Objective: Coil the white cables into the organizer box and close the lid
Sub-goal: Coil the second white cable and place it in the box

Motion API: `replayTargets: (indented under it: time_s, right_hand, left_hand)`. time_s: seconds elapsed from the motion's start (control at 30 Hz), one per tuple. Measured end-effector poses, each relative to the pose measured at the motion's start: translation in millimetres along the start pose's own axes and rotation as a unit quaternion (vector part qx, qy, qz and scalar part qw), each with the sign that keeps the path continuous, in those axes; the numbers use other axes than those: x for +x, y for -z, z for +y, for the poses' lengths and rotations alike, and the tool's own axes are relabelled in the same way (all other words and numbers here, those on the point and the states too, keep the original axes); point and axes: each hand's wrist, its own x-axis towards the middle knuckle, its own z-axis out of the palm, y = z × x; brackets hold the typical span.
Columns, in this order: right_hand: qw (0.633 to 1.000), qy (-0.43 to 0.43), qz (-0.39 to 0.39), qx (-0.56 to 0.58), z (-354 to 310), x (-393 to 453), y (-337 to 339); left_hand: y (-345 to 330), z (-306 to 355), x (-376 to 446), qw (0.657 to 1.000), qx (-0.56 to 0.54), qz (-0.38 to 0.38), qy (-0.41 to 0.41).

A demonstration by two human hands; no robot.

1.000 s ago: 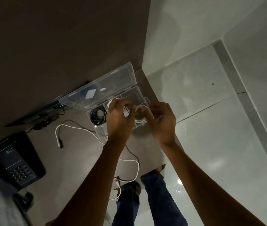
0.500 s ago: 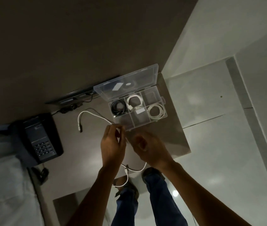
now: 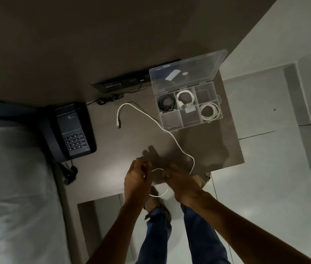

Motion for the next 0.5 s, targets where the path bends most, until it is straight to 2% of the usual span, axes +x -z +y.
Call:
replayTargets:
  time_s: [0.17, 0.23, 0.3, 0.33, 0.4, 0.43, 0.5]
  right_hand:
    - [0.987, 0.044, 0.061, -0.144, 1, 8, 12]
    - [0.978, 0.051, -0.010, -0.201, 2, 11, 11]
    - [0.977, 0.063, -0.056, -0.195, 3, 9, 5]
    - [0.987, 0.061, -0.051, -0.143, 3, 7, 6]
    - [0.999, -0.004, -0.014, 0.031, -1, 1, 11]
    - [0.991, -0.043, 0.025, 0.122, -8, -4, 17]
    - [0.963, -0.095, 0.057, 0.247, -19, -15, 28]
  left_hand:
    - [2, -15, -4, 1.000, -0.005, -0.019, -0.009]
    - [2, -20, -4, 0.999, -0.002, -0.032, -0.005]
    - [1, -24, -8, 0.998, -0.017, -0.065, -0.005]
    - [2, -24, -11, 0.996, -0.032, -0.089, -0.004]
    - [2, -24, -19, 0.993, 0.002, -0.108, -0.039]
    - [4, -23, -23, 0.991, 0.049, -0.107, -0.070]
    - [14, -20, -30, 0.983, 0.096, -0.113, -0.104]
